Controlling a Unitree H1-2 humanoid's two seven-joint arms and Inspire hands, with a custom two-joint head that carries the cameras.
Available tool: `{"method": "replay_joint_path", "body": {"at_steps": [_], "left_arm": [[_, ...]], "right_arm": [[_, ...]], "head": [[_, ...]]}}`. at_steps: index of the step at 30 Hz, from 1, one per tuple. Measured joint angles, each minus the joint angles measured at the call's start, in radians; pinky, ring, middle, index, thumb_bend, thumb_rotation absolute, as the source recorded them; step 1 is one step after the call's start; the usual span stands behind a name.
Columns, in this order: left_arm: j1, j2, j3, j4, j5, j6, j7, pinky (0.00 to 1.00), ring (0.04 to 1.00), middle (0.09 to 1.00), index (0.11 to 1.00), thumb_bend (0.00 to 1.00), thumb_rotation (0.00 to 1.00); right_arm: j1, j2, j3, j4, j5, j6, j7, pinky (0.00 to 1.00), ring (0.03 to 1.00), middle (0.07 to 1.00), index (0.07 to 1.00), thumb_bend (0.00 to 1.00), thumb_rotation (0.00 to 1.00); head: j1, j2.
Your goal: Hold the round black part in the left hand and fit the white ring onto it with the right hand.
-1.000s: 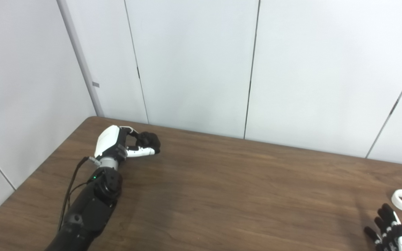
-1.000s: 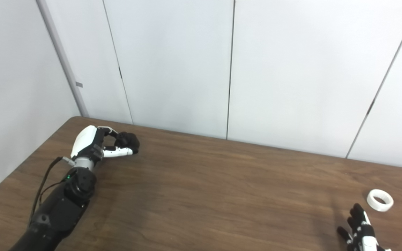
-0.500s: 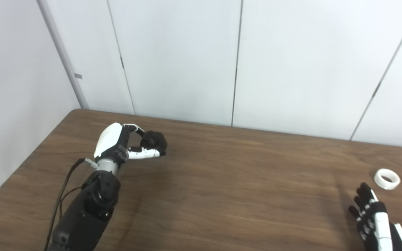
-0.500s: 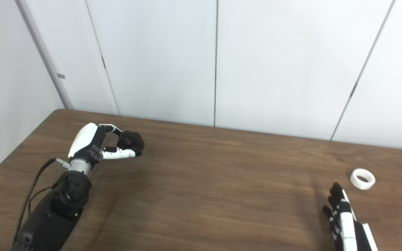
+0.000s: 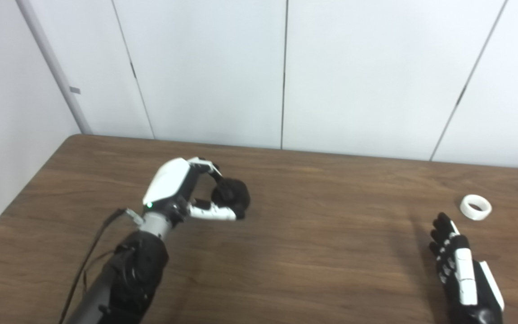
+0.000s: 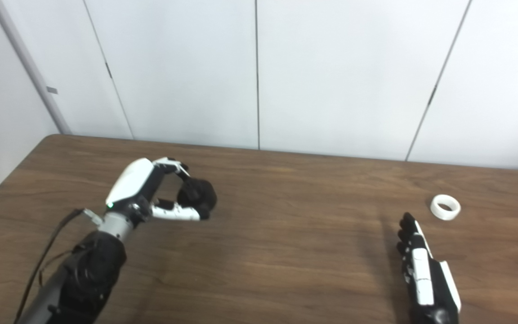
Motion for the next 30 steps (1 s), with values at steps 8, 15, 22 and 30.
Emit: {"method": "replay_joint_path", "body": {"at_steps": [8, 15, 22, 30], "left_arm": [[0.047, -0.045, -0.054, -0.027, 0.077, -0.072, -0.002, 0.96, 0.889, 0.782, 0.484, 0.52, 0.05], [0.091, -0.101, -0.094, -0.029, 0.142, -0.136, -0.003, 0.95, 0.887, 0.795, 0.484, 0.52, 0.05], [0.106, -0.128, -0.116, -0.029, 0.208, -0.161, -0.010, 0.96, 0.887, 0.789, 0.484, 0.52, 0.05], [0.138, -0.168, -0.136, -0.022, 0.251, -0.195, -0.010, 0.95, 0.881, 0.784, 0.484, 0.52, 0.05]], "right_arm": [[-0.002, 0.007, 0.013, -0.014, -0.029, 0.019, -0.012, 1.00, 0.974, 0.970, 0.959, 0.56, 1.00], [-0.002, 0.019, 0.022, -0.042, -0.040, 0.060, -0.019, 1.00, 0.979, 0.971, 0.957, 0.54, 1.00], [-0.001, 0.028, 0.043, -0.076, -0.050, 0.106, -0.020, 1.00, 0.970, 0.964, 0.958, 0.56, 1.00], [0.005, 0.036, 0.041, -0.121, -0.056, 0.152, -0.021, 1.00, 0.972, 0.966, 0.959, 0.58, 1.00]], "head": [[-0.032, 0.005], [-0.065, 0.028], [-0.095, 0.054], [-0.103, 0.075]]}}
